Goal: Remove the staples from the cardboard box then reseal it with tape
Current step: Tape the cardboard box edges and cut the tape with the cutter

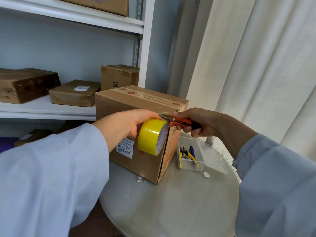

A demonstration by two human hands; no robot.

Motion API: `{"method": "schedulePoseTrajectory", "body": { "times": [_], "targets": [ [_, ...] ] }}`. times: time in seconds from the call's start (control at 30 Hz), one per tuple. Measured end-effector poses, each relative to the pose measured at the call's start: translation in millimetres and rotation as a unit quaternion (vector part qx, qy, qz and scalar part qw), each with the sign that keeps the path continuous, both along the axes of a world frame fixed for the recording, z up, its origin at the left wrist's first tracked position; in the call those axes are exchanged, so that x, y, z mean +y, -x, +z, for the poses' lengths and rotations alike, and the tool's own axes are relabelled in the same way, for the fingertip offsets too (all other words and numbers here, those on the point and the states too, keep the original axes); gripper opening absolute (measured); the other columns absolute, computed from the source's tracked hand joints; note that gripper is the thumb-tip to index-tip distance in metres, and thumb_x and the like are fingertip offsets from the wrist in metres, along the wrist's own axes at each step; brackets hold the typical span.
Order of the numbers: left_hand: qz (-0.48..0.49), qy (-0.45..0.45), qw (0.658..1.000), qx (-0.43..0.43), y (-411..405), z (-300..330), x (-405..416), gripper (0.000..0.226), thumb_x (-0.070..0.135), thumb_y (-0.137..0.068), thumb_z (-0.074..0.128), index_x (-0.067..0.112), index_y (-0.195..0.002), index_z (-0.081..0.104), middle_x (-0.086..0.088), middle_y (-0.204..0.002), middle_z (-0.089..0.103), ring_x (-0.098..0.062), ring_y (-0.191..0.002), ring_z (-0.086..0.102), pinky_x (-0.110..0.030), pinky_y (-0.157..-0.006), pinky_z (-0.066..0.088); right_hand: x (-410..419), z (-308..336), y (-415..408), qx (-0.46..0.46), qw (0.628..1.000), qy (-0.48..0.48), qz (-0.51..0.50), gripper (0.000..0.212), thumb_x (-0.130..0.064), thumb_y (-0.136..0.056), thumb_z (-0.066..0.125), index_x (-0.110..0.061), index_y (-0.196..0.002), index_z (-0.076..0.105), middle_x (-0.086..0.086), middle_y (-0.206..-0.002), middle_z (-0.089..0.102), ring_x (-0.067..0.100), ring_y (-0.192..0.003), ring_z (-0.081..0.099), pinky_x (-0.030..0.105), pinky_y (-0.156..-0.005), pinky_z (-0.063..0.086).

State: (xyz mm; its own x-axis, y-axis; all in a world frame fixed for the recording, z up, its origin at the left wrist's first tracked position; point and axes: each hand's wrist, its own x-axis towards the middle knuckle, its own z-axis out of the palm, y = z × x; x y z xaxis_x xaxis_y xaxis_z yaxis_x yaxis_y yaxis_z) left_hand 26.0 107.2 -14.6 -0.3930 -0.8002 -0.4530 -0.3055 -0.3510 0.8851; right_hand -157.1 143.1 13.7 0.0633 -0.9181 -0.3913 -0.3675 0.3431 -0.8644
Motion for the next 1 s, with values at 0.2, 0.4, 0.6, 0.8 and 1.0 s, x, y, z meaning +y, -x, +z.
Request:
{"method": "schedulePoseTrajectory", "body": {
  "times": [0.2, 0.4, 0.6, 0.8, 1.0],
  "targets": [
    [0.002, 0.002, 1.000, -0.002, 1.3, -1.4, -1.7, 0.039, 0.037, -0.078, 0.070, 0.013, -0.108, 0.062, -0.015, -0.093, 0.065, -0.032, -0.081, 0.062, -0.051, -0.093, 0.047, 0.6, -0.9, -4.7, 0.029, 0.999, 0.014, -0.019, 0.029, -0.031, -0.098, 0.052, -0.005, -0.090, 0.065, -0.001, -0.061, 0.048, 0.004, -0.035, 0.031, 0.011, -0.030, 0.021],
    [0.010, -0.004, 1.000, 0.009, -2.4, -2.4, -3.8, 0.037, 0.040, -0.082, 0.068, 0.019, -0.112, 0.066, -0.015, -0.100, 0.064, -0.032, -0.084, 0.062, -0.053, -0.095, 0.045, 11.6, 15.0, 7.5, 0.114, 0.989, 0.082, -0.054, 0.036, -0.044, -0.092, 0.057, -0.010, -0.089, 0.069, -0.002, -0.061, 0.048, 0.005, -0.044, 0.030, 0.014, -0.035, 0.021],
    [0.011, -0.024, 0.999, 0.038, -2.0, -3.5, -8.3, 0.043, 0.038, -0.081, 0.069, 0.015, -0.117, 0.064, -0.013, -0.097, 0.063, -0.027, -0.075, 0.060, -0.046, -0.097, 0.045, 1.4, -16.7, -23.6, 0.141, 0.946, 0.258, -0.134, 0.040, -0.044, -0.081, 0.071, -0.016, -0.106, 0.057, -0.001, -0.079, 0.051, 0.008, -0.065, 0.045, 0.019, -0.050, 0.034],
    [-0.002, 0.014, 1.000, 0.011, -14.4, -9.9, -4.0, 0.024, 0.027, -0.092, 0.055, 0.014, -0.076, 0.068, -0.012, -0.080, 0.061, -0.026, -0.069, 0.056, -0.035, -0.077, 0.048, -10.0, -40.4, -30.9, 0.072, 0.949, 0.266, -0.155, 0.043, -0.041, -0.081, 0.073, -0.016, -0.110, 0.055, 0.001, -0.085, 0.054, 0.013, -0.072, 0.051, 0.023, -0.055, 0.035],
    [0.034, 0.389, 0.912, -0.128, -24.8, -2.9, 6.8, 0.008, 0.028, -0.084, 0.067, 0.029, -0.080, 0.073, -0.001, -0.128, 0.050, -0.025, -0.122, 0.042, -0.038, -0.102, 0.035, -10.3, -23.5, -22.6, 0.073, 0.975, 0.184, -0.097, 0.035, -0.034, -0.087, 0.068, -0.020, -0.115, 0.053, 0.002, -0.072, 0.045, 0.011, -0.060, 0.036, 0.022, -0.048, 0.029]
  ]
}}
